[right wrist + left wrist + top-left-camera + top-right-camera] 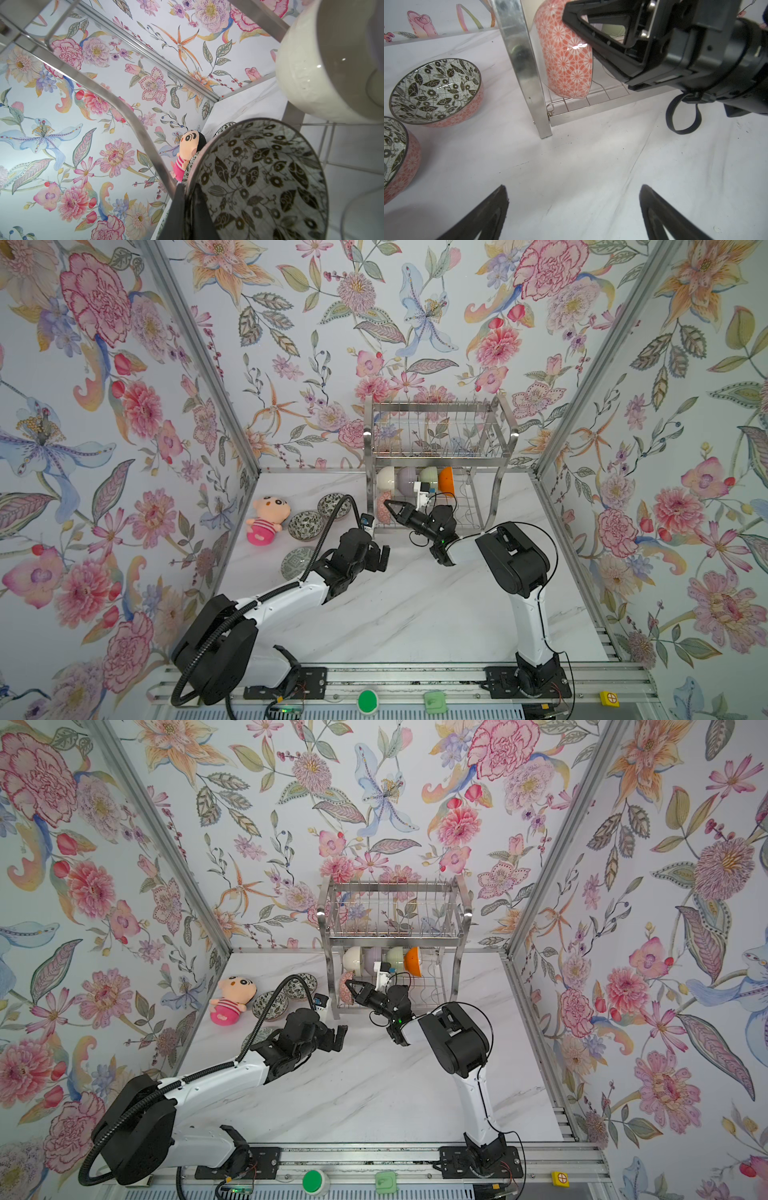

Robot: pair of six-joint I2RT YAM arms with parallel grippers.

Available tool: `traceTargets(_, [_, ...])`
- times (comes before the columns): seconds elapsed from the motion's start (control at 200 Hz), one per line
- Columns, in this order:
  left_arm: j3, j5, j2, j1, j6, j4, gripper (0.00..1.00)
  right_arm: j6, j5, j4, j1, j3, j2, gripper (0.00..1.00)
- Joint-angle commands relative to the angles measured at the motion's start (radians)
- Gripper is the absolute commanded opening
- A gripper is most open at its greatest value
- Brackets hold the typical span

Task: Load the bowls into the dish rack
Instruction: 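Lower the leaf-patterned bowl upright into the rack slot beside the cream bowl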

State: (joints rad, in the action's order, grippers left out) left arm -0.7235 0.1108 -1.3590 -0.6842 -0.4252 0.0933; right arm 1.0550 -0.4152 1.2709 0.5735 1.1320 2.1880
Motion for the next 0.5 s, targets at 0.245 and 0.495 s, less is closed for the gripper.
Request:
traceTargets(0.245, [0.002, 0.021, 0.023, -0.008, 0.021, -0.029, 0.99, 0.105, 0.054, 0.166, -0.001, 0.061, 0.078, 0.00])
traceTargets(0.495, [0.001, 0.024, 0.030, -0.007, 0.020, -0.039, 0.99, 0.068, 0.090, 0.107, -0.007, 0.029, 0.062, 0.00])
